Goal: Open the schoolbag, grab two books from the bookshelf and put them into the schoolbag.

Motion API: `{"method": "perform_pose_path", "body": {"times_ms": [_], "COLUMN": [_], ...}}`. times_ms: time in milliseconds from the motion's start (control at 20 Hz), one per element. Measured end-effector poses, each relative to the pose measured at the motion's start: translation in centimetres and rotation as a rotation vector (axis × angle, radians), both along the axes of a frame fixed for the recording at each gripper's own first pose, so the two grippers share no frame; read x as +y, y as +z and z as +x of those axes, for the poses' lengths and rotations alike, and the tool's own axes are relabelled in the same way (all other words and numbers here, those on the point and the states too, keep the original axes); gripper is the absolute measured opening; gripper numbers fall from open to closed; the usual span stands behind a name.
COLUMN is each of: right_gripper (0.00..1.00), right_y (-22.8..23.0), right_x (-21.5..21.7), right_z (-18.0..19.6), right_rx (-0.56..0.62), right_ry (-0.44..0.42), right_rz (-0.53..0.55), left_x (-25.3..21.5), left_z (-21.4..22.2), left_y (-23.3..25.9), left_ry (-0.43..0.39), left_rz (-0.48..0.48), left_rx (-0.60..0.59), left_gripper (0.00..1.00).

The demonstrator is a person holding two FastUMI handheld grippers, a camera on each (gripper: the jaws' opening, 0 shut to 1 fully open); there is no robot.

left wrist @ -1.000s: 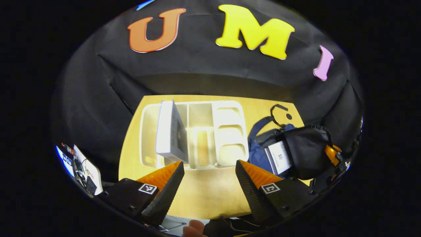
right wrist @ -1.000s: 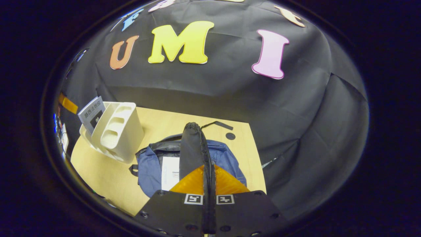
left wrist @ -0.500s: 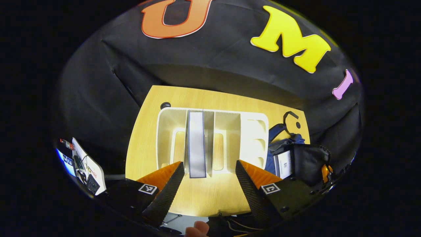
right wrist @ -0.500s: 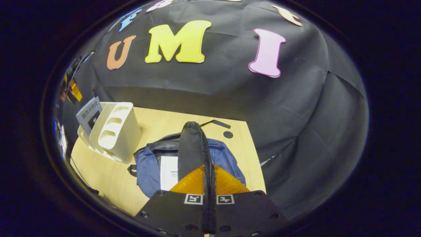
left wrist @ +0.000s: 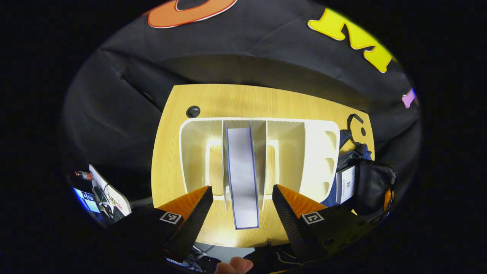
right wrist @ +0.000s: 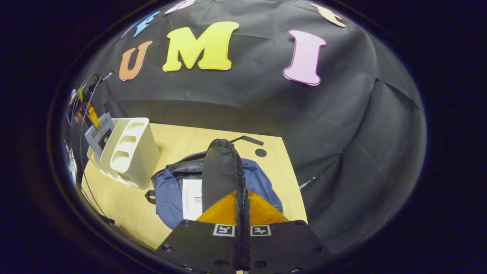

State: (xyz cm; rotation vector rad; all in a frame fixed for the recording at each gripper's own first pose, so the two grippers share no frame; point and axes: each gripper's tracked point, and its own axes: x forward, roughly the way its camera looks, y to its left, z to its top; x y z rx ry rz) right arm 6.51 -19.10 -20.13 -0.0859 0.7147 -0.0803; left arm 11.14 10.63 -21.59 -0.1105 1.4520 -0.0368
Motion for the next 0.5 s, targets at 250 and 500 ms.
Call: {"method": "perform_pose_path", "body": {"times_ms": [250,500], "right_gripper": [0.00,0.00], "right_y": [-0.4,-0.9], "right_x": [0.1,0.3], "right_z": [-0.1,-0.1], "right_rx": [0.005,0.013], "right_ry": [-0.007,-0.009], "right_rz": [-0.005,-0.011], "left_x": [0.0,0.2], "left_z": [-0.6,-0.5], "left_y": [-3.3,-5.0], "left_ry": [0.056,0.044], "left_rz": [-0.019,0.012], "left_rx": [0.127,0.152], "left_gripper": [0.99,0.93]}}
